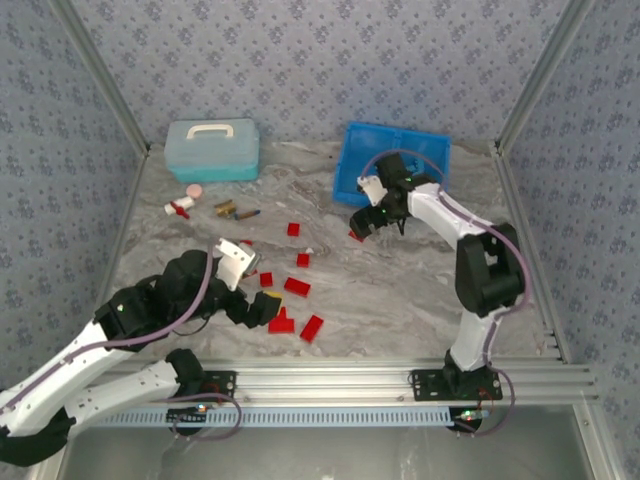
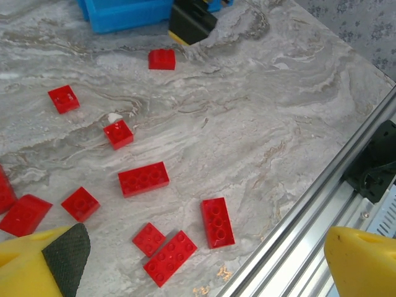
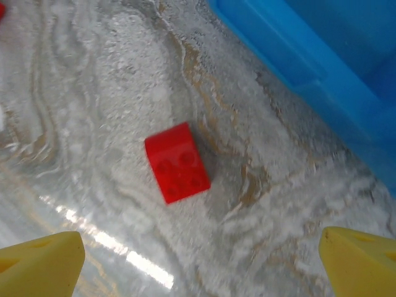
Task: Sort the legos into containers by color
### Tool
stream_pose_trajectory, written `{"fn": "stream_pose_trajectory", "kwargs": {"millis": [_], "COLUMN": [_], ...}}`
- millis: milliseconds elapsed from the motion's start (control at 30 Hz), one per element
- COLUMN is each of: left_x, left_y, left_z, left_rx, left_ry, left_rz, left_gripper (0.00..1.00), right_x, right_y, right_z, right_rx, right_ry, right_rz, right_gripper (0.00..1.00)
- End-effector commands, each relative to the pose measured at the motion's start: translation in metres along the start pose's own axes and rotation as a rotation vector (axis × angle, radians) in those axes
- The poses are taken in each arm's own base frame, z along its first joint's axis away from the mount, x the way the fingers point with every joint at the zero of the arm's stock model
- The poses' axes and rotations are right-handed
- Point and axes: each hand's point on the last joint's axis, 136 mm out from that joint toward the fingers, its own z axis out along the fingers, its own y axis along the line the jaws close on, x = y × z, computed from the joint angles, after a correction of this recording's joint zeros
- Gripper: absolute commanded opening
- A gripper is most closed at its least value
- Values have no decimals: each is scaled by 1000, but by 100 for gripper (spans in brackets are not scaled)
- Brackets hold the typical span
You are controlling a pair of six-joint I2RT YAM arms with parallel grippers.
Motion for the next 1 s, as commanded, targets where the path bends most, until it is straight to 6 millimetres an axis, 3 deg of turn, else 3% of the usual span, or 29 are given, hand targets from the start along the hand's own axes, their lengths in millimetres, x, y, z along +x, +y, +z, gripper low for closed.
{"fn": "stream_pose_trajectory", "kwargs": {"millis": [0,167,333,600,700,767,867,967], "left_x": [-11,-9,-8,-9,-10,-11,-10,-11], "left_y": [-9,-5,-3,1,0,1,2,3], "left_z": [-4,-6,-8,-11,-12,-12,-11,-11], "left_rx": [48,28,24,10,12,9,4,-3], "left_ry": [-43,-48,-63,-94,-97,-98,-98,-101], "left_rz": [-27,-24,-42,-44,-44,-44,-47,-51], "left_gripper": [99,99,99,99,99,99,99,99], "right_x": [0,6,17,34,28,15,-23,-66], "right_y": [6,9,13,21,25,31,45,46], "right_z": [22,57,74,79,71,57,23,-16], "right_rx": [20,38,16,16,27,27,-14,-8], "right_ry": [92,199,244,297,285,237,74,-98], "right_rz": [-107,-156,-147,-161,-166,-158,-96,-23], "right_gripper": [100,95,88,51,44,43,41,36]}}
